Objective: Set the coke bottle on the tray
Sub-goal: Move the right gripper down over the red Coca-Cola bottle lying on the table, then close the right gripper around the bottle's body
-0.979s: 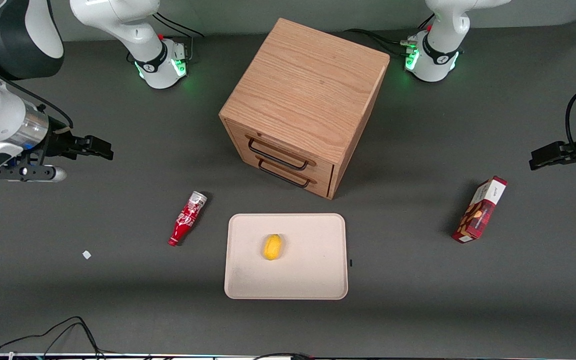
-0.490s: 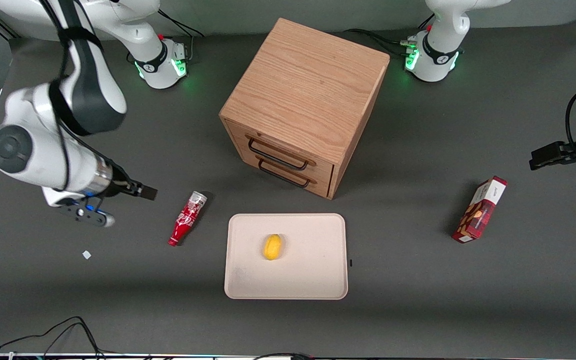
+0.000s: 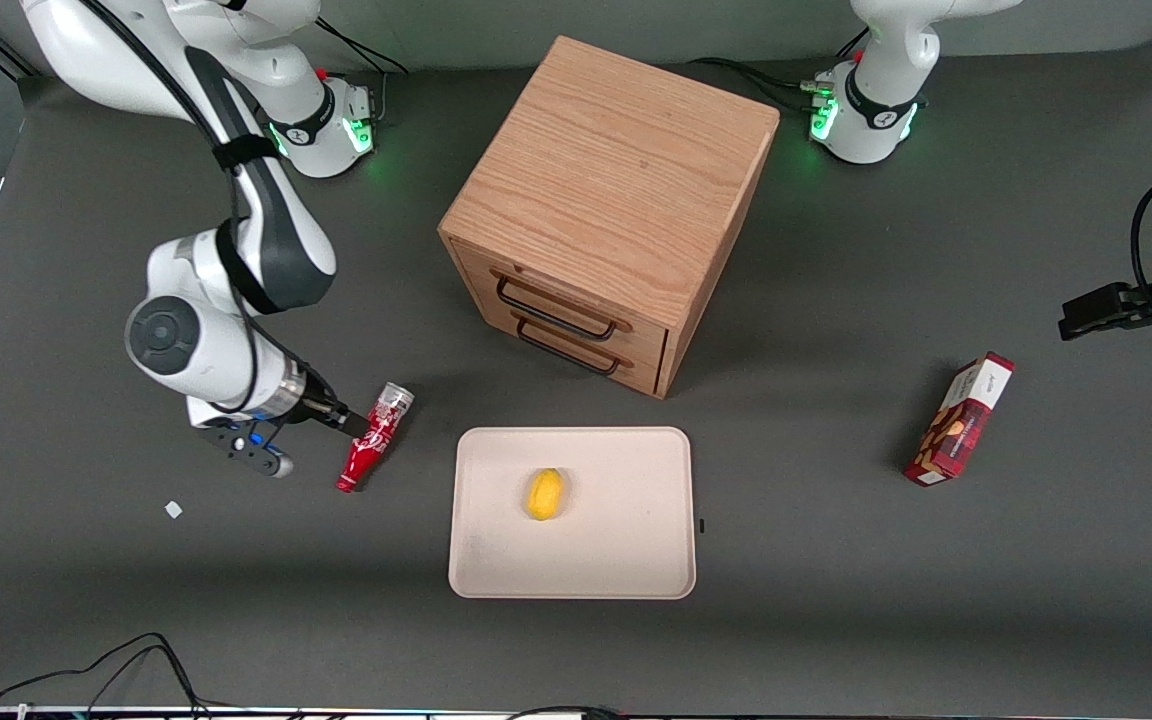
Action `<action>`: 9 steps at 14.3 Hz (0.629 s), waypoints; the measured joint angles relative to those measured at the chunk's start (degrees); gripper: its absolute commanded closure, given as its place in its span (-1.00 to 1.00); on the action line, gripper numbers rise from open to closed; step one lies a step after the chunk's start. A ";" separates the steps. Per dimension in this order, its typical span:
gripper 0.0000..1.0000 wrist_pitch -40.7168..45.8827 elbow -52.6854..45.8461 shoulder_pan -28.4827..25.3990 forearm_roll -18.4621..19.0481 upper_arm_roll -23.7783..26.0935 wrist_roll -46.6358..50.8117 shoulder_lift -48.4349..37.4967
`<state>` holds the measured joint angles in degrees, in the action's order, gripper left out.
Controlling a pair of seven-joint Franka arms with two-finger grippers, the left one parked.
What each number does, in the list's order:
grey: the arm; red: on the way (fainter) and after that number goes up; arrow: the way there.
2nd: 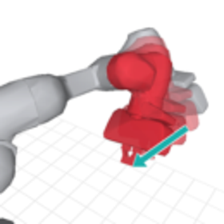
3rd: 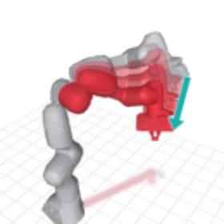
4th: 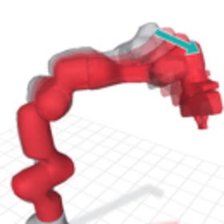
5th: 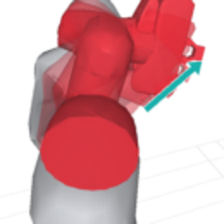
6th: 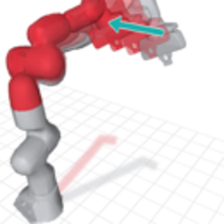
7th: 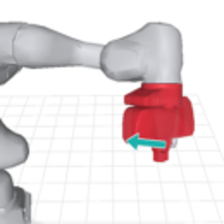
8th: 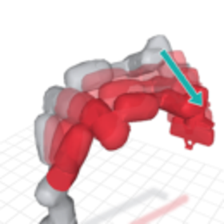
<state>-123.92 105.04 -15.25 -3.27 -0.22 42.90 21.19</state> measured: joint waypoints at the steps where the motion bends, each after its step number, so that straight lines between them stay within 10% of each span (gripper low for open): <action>1: -1.00 -1.51 0.73 -0.44 0.09 0.00 0.28 0.68; 9: -1.00 -15.70 9.50 -0.83 3.31 -0.03 1.32 4.31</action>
<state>-139.62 114.54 -16.08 0.04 -0.25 44.22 25.50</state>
